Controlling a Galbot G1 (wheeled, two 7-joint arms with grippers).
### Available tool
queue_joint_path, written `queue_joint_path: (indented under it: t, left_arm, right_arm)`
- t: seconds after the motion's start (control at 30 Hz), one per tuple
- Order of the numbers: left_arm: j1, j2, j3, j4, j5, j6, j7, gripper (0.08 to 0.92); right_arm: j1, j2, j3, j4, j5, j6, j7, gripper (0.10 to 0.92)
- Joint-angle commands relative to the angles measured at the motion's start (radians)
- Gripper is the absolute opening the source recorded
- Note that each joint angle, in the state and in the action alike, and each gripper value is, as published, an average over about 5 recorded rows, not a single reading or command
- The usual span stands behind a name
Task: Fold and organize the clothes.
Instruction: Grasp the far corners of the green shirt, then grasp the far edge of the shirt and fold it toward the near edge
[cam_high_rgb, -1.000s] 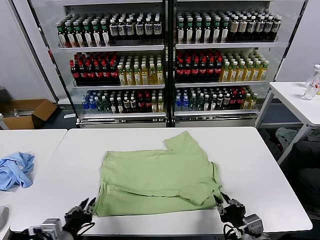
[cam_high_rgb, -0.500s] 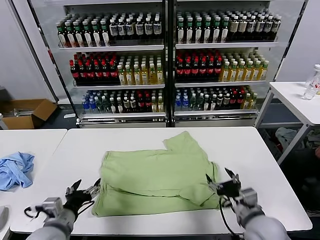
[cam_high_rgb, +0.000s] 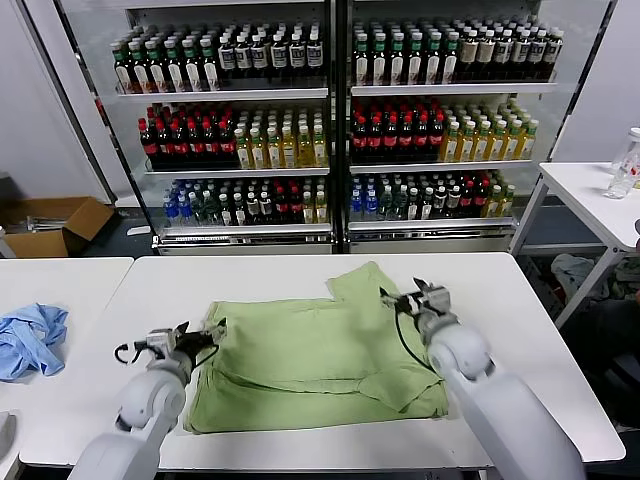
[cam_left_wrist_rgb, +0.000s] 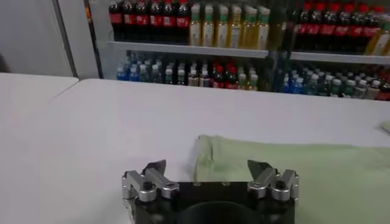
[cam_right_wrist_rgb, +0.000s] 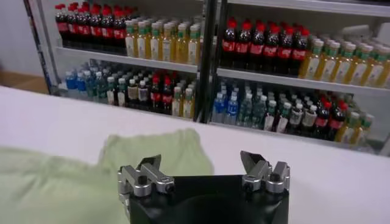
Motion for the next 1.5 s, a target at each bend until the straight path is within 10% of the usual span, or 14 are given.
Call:
queue_joint_path:
  t: [0.03, 0.33, 1.1, 1.5]
  left_arm:
    - [-0.202, -0.017, 0.090, 0.245, -0.029, 0.002, -0.017, 0.823]
    - [-0.169, -0.042, 0.081, 0.216, -0.076, -0.002, -0.002, 0.802]
    - [-0.001, 0.008, -0.017, 0.051, -0.288, -0.060, 0.146, 0.153]
    - [0.173, 0.071, -0.176, -0.261, -0.477, -0.080, 0.147, 0.084]
  right_arm:
    - [0.209, 0.106, -0.093, -0.345, -0.005, -0.001, -0.013, 0.823]
    - [0.172, 0.120, -0.088, -0.376, 0.055, -0.009, -0.038, 0.775]
    - [0.069, 0.053, -0.063, -0.154, 0.098, 0.084, -0.048, 0.127]
    - [-0.139, -0.128, 0.092, 0.251, 0.176, 0.080, -0.017, 0.107]
